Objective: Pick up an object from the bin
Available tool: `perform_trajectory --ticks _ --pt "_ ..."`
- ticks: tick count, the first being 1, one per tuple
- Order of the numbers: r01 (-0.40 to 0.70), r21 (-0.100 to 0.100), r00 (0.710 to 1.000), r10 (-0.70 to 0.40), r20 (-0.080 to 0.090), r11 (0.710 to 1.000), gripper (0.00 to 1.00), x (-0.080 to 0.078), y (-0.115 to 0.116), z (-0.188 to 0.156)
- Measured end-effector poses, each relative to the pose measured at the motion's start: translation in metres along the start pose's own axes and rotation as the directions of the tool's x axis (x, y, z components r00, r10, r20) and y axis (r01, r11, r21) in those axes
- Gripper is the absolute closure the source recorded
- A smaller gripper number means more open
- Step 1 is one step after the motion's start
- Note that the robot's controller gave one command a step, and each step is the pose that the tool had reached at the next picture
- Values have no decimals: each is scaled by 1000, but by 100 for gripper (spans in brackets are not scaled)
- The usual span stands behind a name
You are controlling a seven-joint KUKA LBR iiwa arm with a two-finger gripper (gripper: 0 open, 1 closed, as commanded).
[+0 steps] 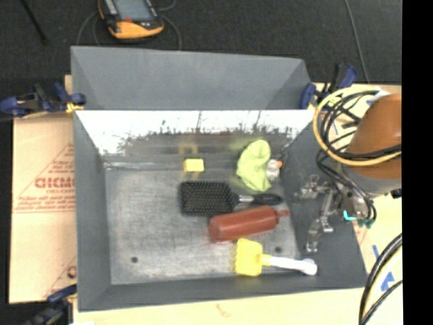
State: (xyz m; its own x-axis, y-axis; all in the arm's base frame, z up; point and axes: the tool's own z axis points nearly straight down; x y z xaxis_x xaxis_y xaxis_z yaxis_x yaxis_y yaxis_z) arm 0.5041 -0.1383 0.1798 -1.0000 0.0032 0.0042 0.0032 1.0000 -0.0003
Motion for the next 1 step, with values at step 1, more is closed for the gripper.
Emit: perform_trajectory --ticks 1 --pt "4 1 1000 -4 8 1000 0 -2 1 -4"
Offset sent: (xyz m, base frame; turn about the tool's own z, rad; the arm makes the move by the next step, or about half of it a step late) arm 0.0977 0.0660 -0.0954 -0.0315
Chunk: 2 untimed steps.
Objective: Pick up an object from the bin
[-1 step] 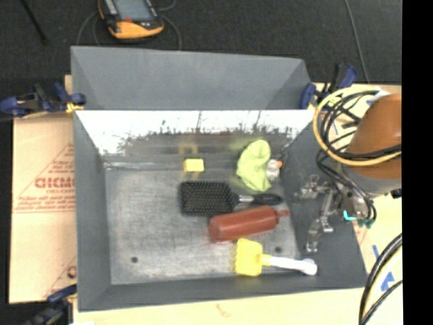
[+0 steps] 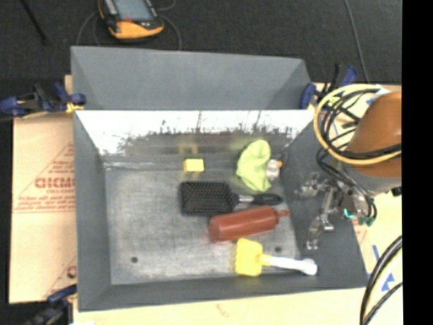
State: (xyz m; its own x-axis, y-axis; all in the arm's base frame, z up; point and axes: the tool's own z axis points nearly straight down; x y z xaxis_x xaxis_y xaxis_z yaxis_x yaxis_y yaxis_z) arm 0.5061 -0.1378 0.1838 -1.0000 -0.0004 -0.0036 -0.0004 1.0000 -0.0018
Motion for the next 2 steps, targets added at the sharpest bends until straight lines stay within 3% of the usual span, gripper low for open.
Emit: perform_trajectory --ticks 1,2 --pt "31 2 1000 -31 4 1000 100 -98 63 95" --pt "32 2 999 -32 4 999 100 -98 63 95"
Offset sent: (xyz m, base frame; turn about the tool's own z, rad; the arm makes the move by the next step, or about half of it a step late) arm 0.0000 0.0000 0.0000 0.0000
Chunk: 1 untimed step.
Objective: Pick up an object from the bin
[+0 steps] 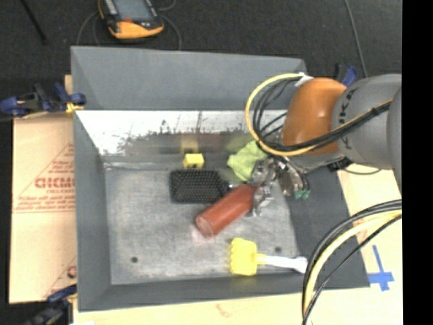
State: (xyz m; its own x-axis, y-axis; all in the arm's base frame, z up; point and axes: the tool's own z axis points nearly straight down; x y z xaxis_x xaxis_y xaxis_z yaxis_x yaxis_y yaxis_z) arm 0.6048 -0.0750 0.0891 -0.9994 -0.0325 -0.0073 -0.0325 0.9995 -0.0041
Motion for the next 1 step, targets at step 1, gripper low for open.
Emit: perform_trajectory --ticks 1 --pt "337 -4 942 -337 -2 942 100 -18 3 -151"
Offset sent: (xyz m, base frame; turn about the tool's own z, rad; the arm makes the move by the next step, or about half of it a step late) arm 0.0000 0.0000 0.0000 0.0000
